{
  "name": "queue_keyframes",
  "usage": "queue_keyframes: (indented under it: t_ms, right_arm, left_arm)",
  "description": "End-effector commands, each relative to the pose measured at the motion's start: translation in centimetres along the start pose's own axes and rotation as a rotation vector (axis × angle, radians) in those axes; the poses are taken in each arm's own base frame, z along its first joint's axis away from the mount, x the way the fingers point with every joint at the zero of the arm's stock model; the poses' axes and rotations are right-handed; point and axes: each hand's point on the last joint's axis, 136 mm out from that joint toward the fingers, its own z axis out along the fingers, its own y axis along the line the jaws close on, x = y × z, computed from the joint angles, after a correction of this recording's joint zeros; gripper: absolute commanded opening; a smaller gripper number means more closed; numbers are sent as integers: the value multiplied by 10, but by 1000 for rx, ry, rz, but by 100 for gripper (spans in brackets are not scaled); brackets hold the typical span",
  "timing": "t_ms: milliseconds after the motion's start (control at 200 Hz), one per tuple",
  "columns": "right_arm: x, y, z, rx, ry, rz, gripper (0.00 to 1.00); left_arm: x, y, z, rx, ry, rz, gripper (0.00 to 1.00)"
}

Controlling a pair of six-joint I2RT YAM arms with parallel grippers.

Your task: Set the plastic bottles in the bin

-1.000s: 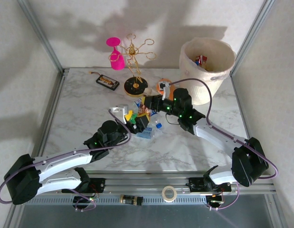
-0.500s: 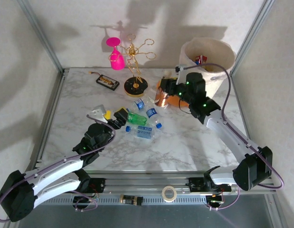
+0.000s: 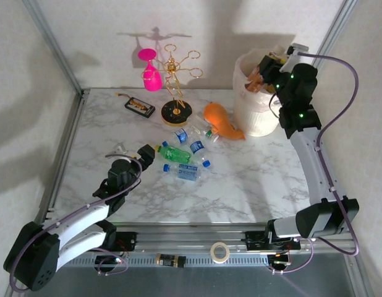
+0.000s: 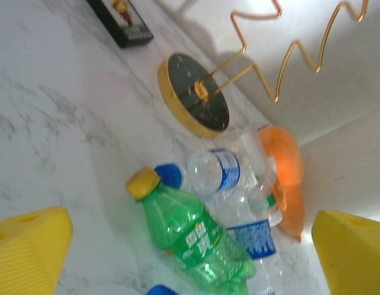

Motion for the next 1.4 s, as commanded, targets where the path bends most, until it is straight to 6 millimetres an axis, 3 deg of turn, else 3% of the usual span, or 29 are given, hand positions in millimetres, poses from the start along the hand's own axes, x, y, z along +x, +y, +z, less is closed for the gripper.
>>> queue_keyframes:
  t_ms: [0, 175, 411, 601, 751, 901, 1087, 1397]
  right_arm:
    - [-27, -21, 17, 69, -109, 5, 26]
    - [-13, -55, 49, 158, -74, -17, 26]
    - [40, -86, 79, 227, 54, -44, 27]
    - [82, -103, 97, 226, 169, -37, 29]
    - [96, -104, 104, 210, 219, -41, 35]
    - [93, -103, 104, 210, 216, -54, 48]
    - [72, -97, 98, 206, 189, -79, 67]
    - [24, -61, 64, 106, 85, -55, 72]
  left_arm:
    - [14, -7, 3, 38, 83, -23, 100]
    - [20, -7, 5, 41, 112, -14, 100]
    - [22, -3, 4, 29, 122, -13, 100]
    - [23, -1, 2, 20, 128, -15, 100]
    - [24, 3, 0, 4, 127, -17, 100]
    - [22, 4, -1, -2, 120, -20, 100]
    - [21, 2, 0, -1, 118, -17, 100]
    - [15, -4, 4, 5, 104, -3, 100]
